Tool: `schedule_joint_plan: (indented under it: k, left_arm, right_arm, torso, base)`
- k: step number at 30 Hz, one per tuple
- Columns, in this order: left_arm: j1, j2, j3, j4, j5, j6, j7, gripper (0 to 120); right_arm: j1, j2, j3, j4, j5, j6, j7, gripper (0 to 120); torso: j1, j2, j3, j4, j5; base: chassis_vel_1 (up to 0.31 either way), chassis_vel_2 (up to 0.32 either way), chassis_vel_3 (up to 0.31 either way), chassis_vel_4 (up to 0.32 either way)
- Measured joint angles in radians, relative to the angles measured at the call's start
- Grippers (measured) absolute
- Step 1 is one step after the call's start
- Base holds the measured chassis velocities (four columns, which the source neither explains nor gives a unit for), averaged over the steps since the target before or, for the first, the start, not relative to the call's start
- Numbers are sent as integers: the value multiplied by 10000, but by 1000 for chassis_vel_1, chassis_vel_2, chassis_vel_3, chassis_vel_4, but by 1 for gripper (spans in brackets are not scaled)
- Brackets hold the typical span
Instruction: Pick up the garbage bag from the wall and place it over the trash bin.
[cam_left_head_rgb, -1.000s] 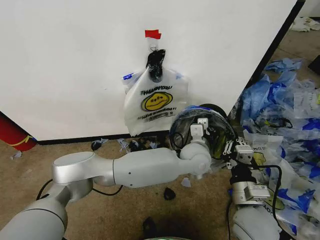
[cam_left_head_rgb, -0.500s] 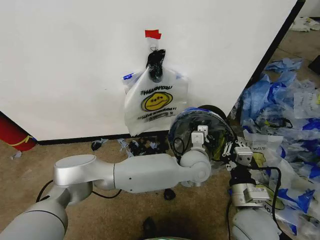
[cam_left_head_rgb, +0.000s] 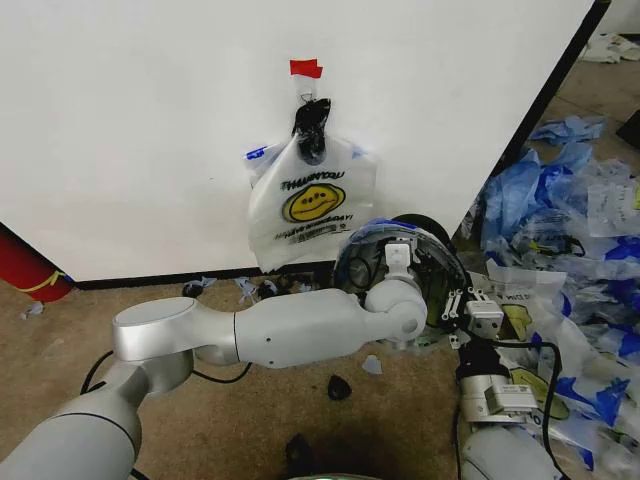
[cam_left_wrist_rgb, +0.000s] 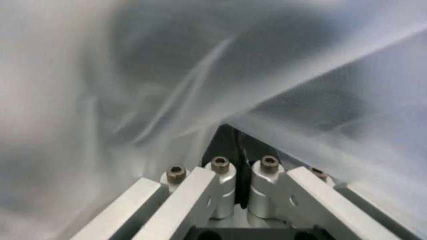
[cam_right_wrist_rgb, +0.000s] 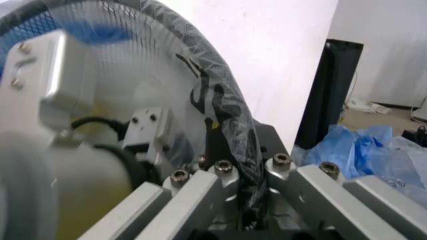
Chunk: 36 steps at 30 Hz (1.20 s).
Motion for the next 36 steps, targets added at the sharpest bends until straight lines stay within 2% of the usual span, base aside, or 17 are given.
schedule_joint_plan:
  k: [8,16,36]
  left_arm:
    - [129,103,158,-512,-51,-18,-217,0]
    - [-106,119,214,-835,-259,4,-344,0]
    - [-398,910,279,-2324,-904,40,-901,0]
  right_arm:
    - [9,-36,81,2,116,4,14,0]
    - [103,46,204,76,1339,-297,392,0]
    - [1236,183,303,-695,3202,-610,1101,0]
  torso:
    - [0,0,0,1,0]
    - [0,0,0,-1,-1]
    - [0,-1,0,0,0]
  base:
    - [0,0,0,0]
    - [0,0,0,0]
    - [0,0,0,0]
